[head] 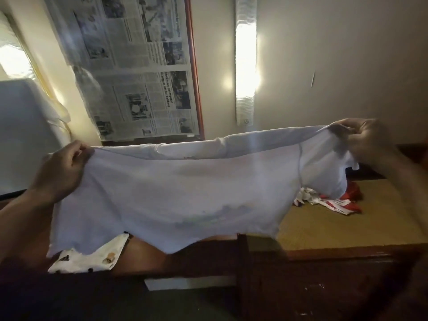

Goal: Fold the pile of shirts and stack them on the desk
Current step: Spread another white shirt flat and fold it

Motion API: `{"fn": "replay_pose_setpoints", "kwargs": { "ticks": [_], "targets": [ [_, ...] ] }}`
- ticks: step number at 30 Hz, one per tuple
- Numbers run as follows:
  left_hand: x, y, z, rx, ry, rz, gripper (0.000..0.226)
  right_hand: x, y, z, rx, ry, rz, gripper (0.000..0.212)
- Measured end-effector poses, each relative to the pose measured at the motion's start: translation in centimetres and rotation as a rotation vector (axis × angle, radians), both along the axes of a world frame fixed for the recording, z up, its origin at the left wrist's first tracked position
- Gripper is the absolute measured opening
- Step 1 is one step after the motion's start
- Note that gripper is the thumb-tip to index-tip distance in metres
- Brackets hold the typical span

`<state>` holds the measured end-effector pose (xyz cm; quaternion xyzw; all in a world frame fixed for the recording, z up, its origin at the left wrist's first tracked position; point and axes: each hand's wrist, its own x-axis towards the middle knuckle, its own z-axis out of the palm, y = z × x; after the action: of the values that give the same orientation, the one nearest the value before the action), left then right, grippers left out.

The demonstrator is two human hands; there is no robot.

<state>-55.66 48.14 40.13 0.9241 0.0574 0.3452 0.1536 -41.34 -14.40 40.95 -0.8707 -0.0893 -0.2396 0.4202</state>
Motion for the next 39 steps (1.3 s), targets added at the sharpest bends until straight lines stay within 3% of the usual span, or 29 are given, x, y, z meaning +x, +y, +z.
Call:
{"fn": "replay_pose_setpoints", "kwargs": {
  "ticks": [6, 11, 15, 18, 24, 30, 39],
  "targets": [
    [-2.2, -0.2, 1.5, -0.059, -0.037, 0.028, 0.044, -1.6, -2.4, 0.4, 0.118, -0.059, -0.043, 0.051],
    [-1.5, 3.0, 1.6, -0.136, -0.05, 0.004, 0.038, -0.7, -2.9, 0.7, 0.141, -0.11, -0.05, 0.048],
    [-0.5, 0.9, 0.3, -0.098, 0.09, -0.009, 0.017, 1.7, -1.8, -1.2, 0.079, -0.049, -0.049, 0.039],
    [1.7, 1.8, -3.0, -0.042, 0.192, 0.018, 0.008, 4.3, 0.0, -4.3, 0.024, 0.045, -0.055, 0.028],
    [7.9, 6.0, -11.5, -0.148, 0.31, 0.135, 0.013, 10.1, 4.6, -10.7, -0.056, 0.214, -0.059, 0.011],
    [16.7, 8.3, -19.7, -0.25, 0.384, 0.162, 0.018, 17.9, 9.1, -18.2, -0.201, 0.355, -0.066, 0.013],
    [29.0, 10.5, -28.0, -0.366, 0.517, 0.081, 0.017, 27.3, 11.1, -28.0, -0.209, 0.518, -0.192, 0.018]
  ]
}}
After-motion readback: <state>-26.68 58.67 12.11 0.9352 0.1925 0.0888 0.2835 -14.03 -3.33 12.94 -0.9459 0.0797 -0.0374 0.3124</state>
